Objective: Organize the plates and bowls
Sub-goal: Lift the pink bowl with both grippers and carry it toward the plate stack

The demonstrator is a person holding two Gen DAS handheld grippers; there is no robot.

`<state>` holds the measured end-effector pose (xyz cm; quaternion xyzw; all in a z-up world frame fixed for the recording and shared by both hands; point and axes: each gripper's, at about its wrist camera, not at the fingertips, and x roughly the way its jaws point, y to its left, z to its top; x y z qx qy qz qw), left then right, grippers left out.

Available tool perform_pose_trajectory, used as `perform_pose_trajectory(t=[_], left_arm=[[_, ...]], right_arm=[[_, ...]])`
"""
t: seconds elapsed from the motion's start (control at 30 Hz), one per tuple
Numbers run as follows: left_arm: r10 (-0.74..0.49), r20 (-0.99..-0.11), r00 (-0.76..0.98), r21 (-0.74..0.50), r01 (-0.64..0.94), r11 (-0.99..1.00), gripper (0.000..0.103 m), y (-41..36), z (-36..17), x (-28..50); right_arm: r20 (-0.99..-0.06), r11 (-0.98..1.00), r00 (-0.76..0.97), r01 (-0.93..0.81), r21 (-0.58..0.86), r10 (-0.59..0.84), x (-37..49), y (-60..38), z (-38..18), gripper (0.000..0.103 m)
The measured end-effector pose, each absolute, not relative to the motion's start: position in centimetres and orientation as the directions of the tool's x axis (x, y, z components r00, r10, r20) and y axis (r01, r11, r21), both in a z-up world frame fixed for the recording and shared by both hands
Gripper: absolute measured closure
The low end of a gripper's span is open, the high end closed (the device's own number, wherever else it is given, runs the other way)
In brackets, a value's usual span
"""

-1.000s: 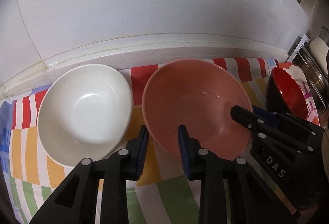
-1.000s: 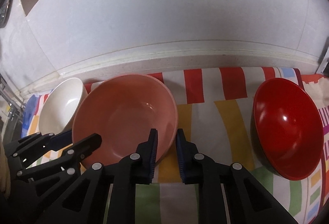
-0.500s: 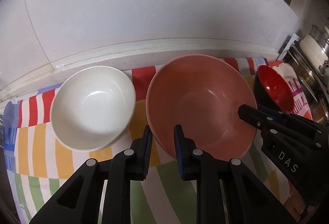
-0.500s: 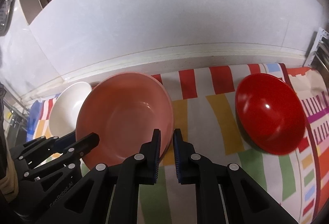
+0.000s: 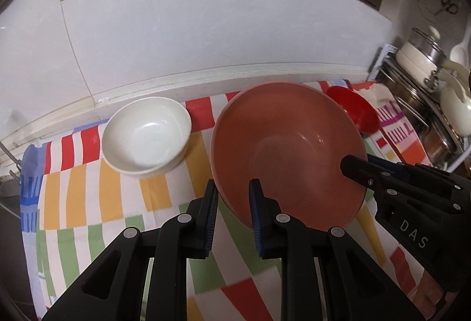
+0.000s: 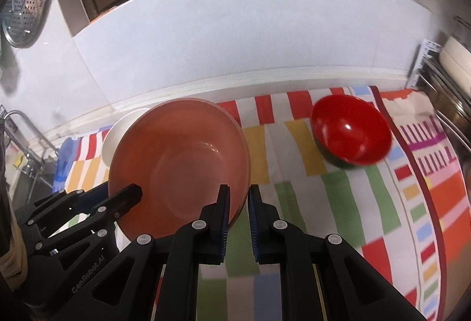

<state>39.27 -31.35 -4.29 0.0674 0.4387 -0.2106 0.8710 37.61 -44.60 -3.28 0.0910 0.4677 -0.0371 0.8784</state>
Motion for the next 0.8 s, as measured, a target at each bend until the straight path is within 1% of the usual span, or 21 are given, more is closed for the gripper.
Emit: perform_pose_trajectory(t=[0.27,0.8], left_arm=[[-0.332,-0.798,0.503,-0.076,0.463,0.883,0.081,-30.7,-3.8,35.4],[-0.346,-0.834,0.429,-0.081,0.525,0.847,0.081,-29.4,-5.4,29.2]], right_arm=[[-0.840,0.977,0.543,0.179,0.114,-0.001,32.7,-43.5,-2.7,0.089],[-0.873,0.963,0.486,0.249,0.104,-0.032,25.6,-41.9,-3.8,0.089]])
